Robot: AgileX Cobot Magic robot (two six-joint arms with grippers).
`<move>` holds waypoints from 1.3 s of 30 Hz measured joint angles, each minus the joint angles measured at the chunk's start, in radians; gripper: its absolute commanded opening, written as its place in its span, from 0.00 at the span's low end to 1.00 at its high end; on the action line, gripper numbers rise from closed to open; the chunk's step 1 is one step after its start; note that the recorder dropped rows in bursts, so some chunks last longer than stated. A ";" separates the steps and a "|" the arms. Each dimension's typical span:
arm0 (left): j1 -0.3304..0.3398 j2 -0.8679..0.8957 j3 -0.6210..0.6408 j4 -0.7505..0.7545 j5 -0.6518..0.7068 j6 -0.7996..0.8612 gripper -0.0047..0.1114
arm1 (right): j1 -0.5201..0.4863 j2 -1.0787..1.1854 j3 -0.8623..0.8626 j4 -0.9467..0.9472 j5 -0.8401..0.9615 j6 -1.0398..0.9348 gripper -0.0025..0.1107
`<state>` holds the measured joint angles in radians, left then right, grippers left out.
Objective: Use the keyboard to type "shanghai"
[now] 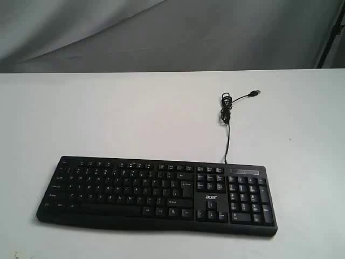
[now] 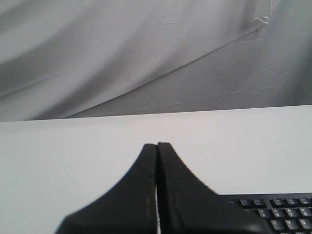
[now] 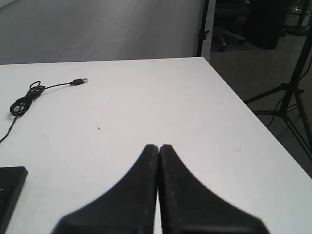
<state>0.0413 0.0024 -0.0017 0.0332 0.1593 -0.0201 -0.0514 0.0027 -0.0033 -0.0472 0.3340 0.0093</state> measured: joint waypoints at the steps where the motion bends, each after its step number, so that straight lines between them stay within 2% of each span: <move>1: 0.000 0.000 0.000 0.000 0.000 0.000 0.04 | 0.000 0.000 0.000 0.000 0.000 0.000 0.02; 20: 0.000 0.000 0.000 0.000 0.000 0.000 0.04 | 0.000 0.000 0.000 0.000 -0.015 0.000 0.02; 29: 0.000 0.000 0.000 0.000 0.000 0.000 0.04 | 0.000 0.000 0.000 0.005 -0.359 0.000 0.02; 35: 0.000 0.000 0.000 0.000 0.000 0.000 0.04 | 0.000 0.000 0.000 0.005 -0.453 0.002 0.02; 39: 0.000 0.000 0.000 0.000 0.000 0.000 0.04 | 0.000 0.000 0.000 0.008 -0.685 0.142 0.02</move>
<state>0.0413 0.0024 -0.0017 0.0332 0.1593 -0.0201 -0.0514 0.0027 -0.0033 -0.0392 -0.3508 0.1516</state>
